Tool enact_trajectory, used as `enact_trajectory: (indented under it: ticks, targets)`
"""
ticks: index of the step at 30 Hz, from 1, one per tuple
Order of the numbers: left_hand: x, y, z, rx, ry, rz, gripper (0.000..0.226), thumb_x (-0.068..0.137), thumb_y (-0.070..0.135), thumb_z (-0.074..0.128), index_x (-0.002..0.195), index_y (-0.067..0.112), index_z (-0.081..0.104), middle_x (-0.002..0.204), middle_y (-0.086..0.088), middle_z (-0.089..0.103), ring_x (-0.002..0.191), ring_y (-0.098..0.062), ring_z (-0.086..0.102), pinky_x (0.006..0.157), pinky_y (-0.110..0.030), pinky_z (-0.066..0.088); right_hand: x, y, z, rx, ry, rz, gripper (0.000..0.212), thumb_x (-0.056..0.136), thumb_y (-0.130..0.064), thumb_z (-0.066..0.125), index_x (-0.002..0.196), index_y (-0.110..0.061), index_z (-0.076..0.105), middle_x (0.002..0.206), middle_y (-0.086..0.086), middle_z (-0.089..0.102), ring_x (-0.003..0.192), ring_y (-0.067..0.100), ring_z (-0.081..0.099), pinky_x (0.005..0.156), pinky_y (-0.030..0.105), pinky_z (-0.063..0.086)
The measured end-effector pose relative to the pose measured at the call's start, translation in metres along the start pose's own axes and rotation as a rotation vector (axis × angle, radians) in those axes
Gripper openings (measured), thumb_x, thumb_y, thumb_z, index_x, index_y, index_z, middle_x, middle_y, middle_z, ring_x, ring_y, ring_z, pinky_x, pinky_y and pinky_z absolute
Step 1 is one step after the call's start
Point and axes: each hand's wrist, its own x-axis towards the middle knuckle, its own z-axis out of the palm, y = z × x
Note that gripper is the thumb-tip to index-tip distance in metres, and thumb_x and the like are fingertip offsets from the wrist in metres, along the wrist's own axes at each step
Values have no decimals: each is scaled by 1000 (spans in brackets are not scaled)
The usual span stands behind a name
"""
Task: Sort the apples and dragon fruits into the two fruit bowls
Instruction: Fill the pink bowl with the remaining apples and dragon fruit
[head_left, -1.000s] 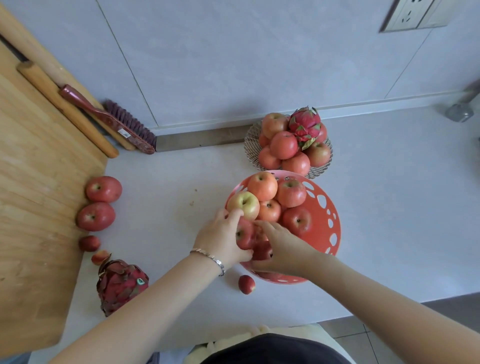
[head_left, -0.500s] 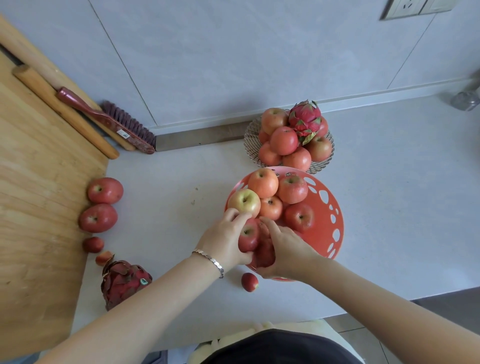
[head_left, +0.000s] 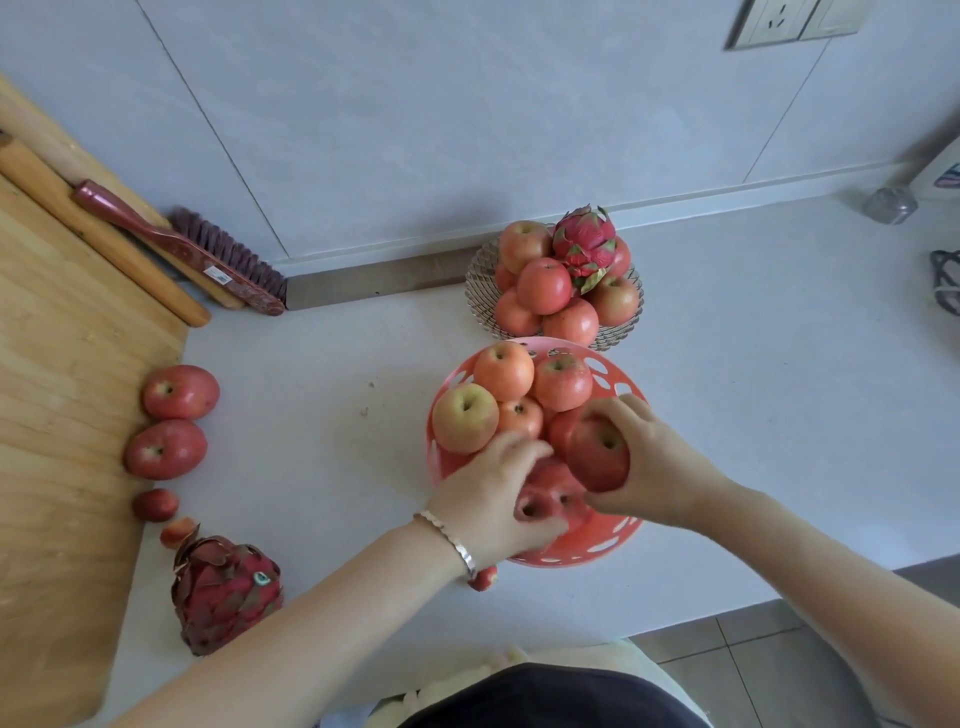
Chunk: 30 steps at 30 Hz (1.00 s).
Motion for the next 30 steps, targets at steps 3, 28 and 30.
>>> enact_trajectory:
  ticks: [3,28,30]
  targets:
    - [-2,-6,28,291,-125,-2,70,75,49,65,135,26,37,141,-2,36,122,-26,43,96,-35,40,-13,12,11,-58,-81,10,72,56,-28,80,121,-26,46,108,-8,41,96,16,52,84,29,48]
    - [-19,-38,27,15,168,-41,76,72,58,37,137,18,35,138,-6,35,128,-17,33,105,-22,27,-1,-21,21,-184,-187,58,70,74,-63,58,134,-33,38,135,-5,40,120,17,45,96,29,41]
    - [-30,-56,15,-25,349,-29,58,77,47,45,128,18,43,128,-11,47,121,-16,37,103,-20,28,9,-32,21,-127,-139,-8,54,80,-51,60,127,-28,48,127,-4,47,115,16,49,92,22,37]
